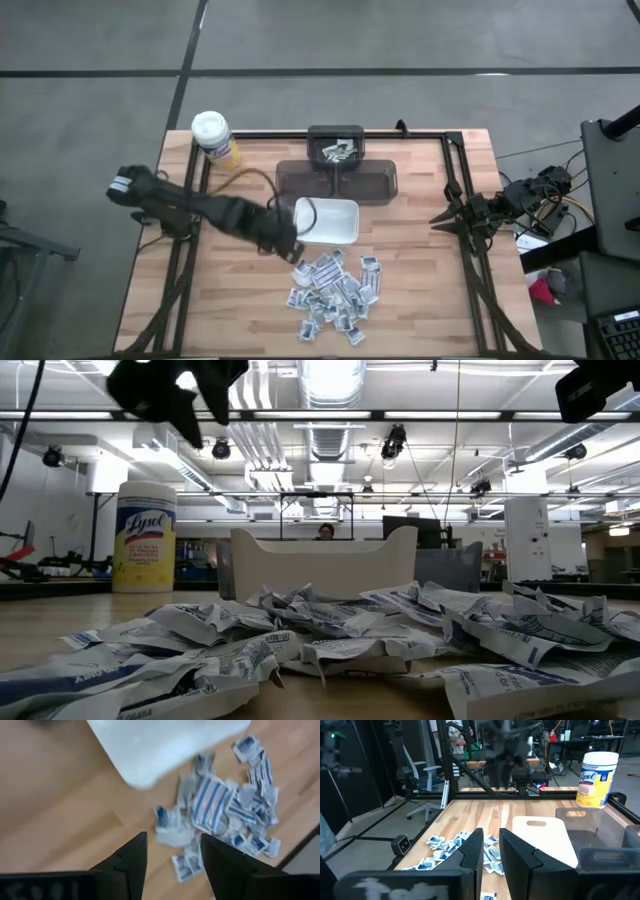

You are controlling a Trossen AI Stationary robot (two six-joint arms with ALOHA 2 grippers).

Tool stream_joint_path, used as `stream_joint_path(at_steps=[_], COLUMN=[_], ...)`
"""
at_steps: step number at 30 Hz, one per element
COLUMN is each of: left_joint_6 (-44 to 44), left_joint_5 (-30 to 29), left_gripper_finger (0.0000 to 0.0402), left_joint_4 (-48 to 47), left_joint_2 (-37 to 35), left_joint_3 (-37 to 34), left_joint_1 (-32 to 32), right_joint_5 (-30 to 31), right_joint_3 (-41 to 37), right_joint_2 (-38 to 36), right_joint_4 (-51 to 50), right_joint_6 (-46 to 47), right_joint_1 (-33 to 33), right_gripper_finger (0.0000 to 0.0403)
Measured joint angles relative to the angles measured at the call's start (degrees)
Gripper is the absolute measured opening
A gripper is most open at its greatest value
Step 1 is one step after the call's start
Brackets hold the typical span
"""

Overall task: Pick & Place First Aid Supplies
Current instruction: Put the alcohol pad into the left black bin

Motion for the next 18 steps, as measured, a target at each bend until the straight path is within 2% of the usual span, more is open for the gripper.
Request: stream_joint_path(at_steps=[4,9,14,18], left_joint_6=[-7.5,-12.9,-13.9,-13.6], left_joint_5=[0.0,-0.1,-1.6,-4.1], left_gripper_finger=[0.0177,0.0177,0.0177,0.0177], left_joint_4=[10.4,23.1,32.4,34.4], left_joint_2=[0.0,0.0,0.0,0.1], left_joint_3=[-6.5,-13.9,-19.8,-21.9], left_joint_1=[-4.4,-7.4,-7.8,-7.4], right_joint_5=[0.0,0.0,0.0,0.0], right_joint_3=[0.0,0.0,0.0,0.0], right_joint_2=[0.0,0.0,0.0,0.0], right_joint_4=[0.0,0.0,0.0,0.0], right_joint_6=[0.0,0.0,0.0,0.0], right_joint_1=[0.0,0.0,0.0,0.0], right_gripper_finger=[0.0059,0.0059,0.0059,0.0059])
